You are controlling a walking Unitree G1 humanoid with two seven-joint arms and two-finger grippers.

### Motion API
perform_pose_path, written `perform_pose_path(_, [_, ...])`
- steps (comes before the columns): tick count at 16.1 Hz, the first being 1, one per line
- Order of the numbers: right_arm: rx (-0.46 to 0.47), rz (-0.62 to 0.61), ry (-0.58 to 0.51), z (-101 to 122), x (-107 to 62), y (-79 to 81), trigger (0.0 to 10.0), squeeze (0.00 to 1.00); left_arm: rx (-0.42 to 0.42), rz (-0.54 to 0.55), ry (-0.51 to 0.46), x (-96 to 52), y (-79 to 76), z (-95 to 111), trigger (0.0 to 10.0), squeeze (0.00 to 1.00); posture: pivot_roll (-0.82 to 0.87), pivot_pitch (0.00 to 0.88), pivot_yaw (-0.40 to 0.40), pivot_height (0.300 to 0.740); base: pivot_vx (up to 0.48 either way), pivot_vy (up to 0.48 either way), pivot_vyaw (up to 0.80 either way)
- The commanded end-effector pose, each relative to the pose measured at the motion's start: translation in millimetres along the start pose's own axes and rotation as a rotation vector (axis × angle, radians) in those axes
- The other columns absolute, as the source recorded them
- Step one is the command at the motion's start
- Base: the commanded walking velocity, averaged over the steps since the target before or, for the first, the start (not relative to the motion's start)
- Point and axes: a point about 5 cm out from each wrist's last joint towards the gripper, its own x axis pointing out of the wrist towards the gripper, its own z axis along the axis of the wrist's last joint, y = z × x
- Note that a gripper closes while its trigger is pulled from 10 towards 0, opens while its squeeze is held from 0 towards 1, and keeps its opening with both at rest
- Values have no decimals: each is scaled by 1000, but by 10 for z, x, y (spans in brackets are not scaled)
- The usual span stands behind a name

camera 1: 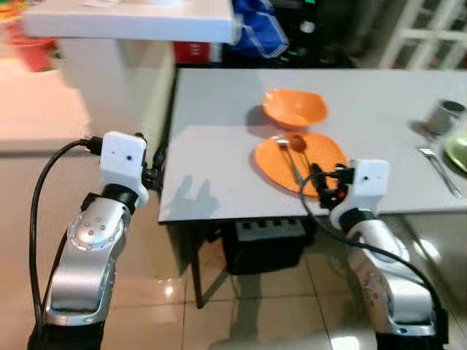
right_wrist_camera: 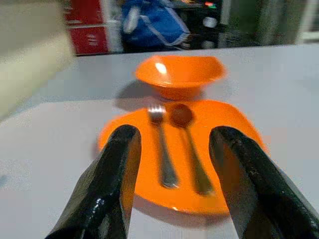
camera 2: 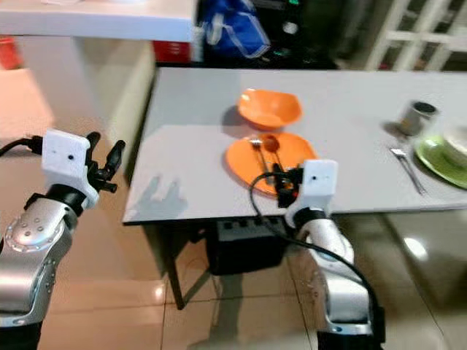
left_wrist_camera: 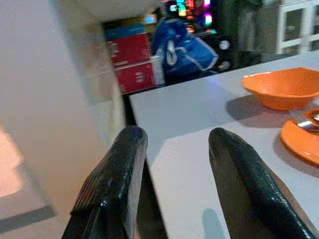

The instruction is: Setting the table

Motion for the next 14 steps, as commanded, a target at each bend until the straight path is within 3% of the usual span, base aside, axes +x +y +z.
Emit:
perform_pose_path(1, [8, 19, -3, 23, 23, 36, 10000, 0, 7, 9, -5, 15, 20, 34, 10000, 0, 80, 0, -24, 740, 0, 360, -575])
perform_pose_path(7, [-12, 65, -3, 35, 34, 65, 10000, 0, 2, 28, 7, -37, 21, 3, 10000, 0, 83, 0, -43, 740, 0, 359, -94])
perform_pose_path(14, [-54, 101, -6, 89, 82, 47, 10000, 0, -30, 55, -10, 2, -18, 38, 10000, 0, 66, 0, -68, 740, 0, 357, 0])
